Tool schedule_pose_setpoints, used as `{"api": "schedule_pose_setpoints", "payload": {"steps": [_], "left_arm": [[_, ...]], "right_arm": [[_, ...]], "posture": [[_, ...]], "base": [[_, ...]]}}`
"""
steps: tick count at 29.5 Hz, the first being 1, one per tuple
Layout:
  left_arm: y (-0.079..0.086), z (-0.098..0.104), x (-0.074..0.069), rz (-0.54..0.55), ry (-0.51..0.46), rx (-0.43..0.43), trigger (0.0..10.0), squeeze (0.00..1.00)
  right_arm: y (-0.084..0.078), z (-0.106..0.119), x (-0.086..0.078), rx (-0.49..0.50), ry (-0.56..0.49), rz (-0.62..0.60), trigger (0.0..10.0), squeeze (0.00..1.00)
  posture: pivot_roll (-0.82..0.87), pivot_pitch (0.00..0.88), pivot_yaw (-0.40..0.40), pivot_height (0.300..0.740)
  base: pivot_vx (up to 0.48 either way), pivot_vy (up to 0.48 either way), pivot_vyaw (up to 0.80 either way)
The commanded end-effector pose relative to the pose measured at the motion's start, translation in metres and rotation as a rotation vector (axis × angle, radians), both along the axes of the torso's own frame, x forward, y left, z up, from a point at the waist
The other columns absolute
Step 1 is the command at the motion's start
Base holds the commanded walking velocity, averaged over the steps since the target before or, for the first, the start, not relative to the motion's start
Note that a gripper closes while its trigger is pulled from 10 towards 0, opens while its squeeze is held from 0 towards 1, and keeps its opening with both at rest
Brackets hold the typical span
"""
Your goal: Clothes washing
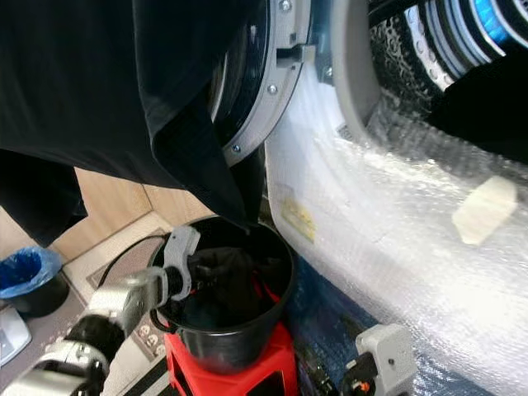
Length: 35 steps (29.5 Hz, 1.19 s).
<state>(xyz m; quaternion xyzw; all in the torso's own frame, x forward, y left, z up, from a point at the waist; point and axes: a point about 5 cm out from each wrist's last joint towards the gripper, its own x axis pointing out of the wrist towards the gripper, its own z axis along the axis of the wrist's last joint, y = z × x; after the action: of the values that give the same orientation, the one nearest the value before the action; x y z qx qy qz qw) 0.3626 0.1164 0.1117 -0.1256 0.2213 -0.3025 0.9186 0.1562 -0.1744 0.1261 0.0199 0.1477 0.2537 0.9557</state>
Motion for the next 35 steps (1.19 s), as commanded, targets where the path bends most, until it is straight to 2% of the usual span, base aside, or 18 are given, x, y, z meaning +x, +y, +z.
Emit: {"api": "schedule_pose_setpoints", "payload": {"steps": [1, 3, 7, 9, 12, 16, 19, 22, 24, 27, 28, 30, 35], "left_arm": [[0.004, 0.004, 0.003, 0.012, 0.038, -0.055, 10.0, 0.00], [0.006, 0.010, 0.006, 0.018, 0.062, -0.102, 10.0, 0.00], [0.005, 0.012, 0.007, 0.011, 0.092, -0.133, 10.0, 0.00], [-0.001, 0.014, 0.007, 0.014, 0.160, -0.192, 10.0, 0.00], [-0.007, 0.017, 0.006, -0.017, 0.145, -0.163, 10.0, 0.00], [-0.017, 0.021, 0.004, -0.017, 0.193, -0.217, 10.0, 0.00], [-0.022, 0.021, 0.001, -0.039, 0.221, -0.219, 10.0, 0.00], [-0.022, 0.018, -0.001, -0.030, 0.265, -0.197, 10.0, 0.00], [-0.024, 0.013, -0.006, -0.058, 0.339, -0.196, 10.0, 0.00], [-0.023, 0.007, -0.010, -0.053, 0.396, -0.164, 10.0, 0.00], [-0.022, 0.002, -0.013, -0.045, 0.423, -0.132, 6.7, 0.00], [-0.019, -0.001, -0.015, -0.024, 0.447, -0.122, 0.1, 0.00], [-0.012, -0.002, -0.016, -0.020, 0.448, -0.068, 0.0, 0.00]], "right_arm": [[0.001, 0.008, -0.004, 0.001, -0.007, 0.003, 10.0, 0.00], [0.000, 0.010, -0.005, 0.000, -0.004, 0.001, 10.0, 0.00], [0.000, 0.012, -0.006, -0.005, 0.002, 0.001, 10.0, 0.00], [-0.001, 0.012, -0.008, -0.014, 0.012, 0.002, 10.0, 0.00], [-0.002, 0.011, -0.009, -0.020, 0.022, -0.003, 10.0, 0.00], [-0.001, 0.010, -0.008, -0.022, 0.029, -0.008, 10.0, 0.00], [0.000, 0.011, -0.007, -0.019, 0.028, -0.010, 10.0, 0.00], [0.000, 0.011, -0.007, -0.020, 0.029, -0.011, 10.0, 0.00], [-0.001, 0.010, -0.006, -0.023, 0.030, -0.014, 10.0, 0.00], [0.000, 0.010, -0.006, -0.025, 0.031, -0.016, 10.0, 0.00], [0.000, 0.009, -0.007, -0.027, 0.033, -0.018, 10.0, 0.00], [0.000, 0.009, -0.007, -0.028, 0.034, -0.023, 10.0, 0.00], [0.002, 0.008, -0.005, -0.025, 0.033, -0.027, 10.0, 0.00]], "posture": [[-0.27, 0.232, 0.029, 0.740], [-0.28, 0.247, 0.022, 0.740], [-0.28, 0.257, 0.019, 0.740], [-0.28, 0.264, 0.016, 0.740], [-0.28, 0.265, 0.016, 0.740], [-0.28, 0.262, 0.022, 0.740], [-0.28, 0.262, 0.024, 0.740], [-0.27, 0.265, 0.026, 0.740], [-0.27, 0.269, 0.029, 0.740], [-0.27, 0.271, 0.033, 0.740], [-0.27, 0.272, 0.035, 0.740], [-0.27, 0.271, 0.037, 0.740], [-0.26, 0.269, 0.039, 0.740]], "base": [[0.000, 0.000, 0.00], [0.000, 0.000, 0.00], [0.000, 0.000, 0.00], [0.000, 0.000, 0.00], [0.000, 0.000, 0.00], [0.000, 0.000, 0.00], [0.000, 0.000, 0.00], [0.000, 0.000, 0.00], [0.000, 0.000, 0.00], [0.000, 0.000, 0.00], [0.000, 0.000, 0.00], [0.000, 0.000, 0.00], [0.000, 0.000, 0.00]]}}
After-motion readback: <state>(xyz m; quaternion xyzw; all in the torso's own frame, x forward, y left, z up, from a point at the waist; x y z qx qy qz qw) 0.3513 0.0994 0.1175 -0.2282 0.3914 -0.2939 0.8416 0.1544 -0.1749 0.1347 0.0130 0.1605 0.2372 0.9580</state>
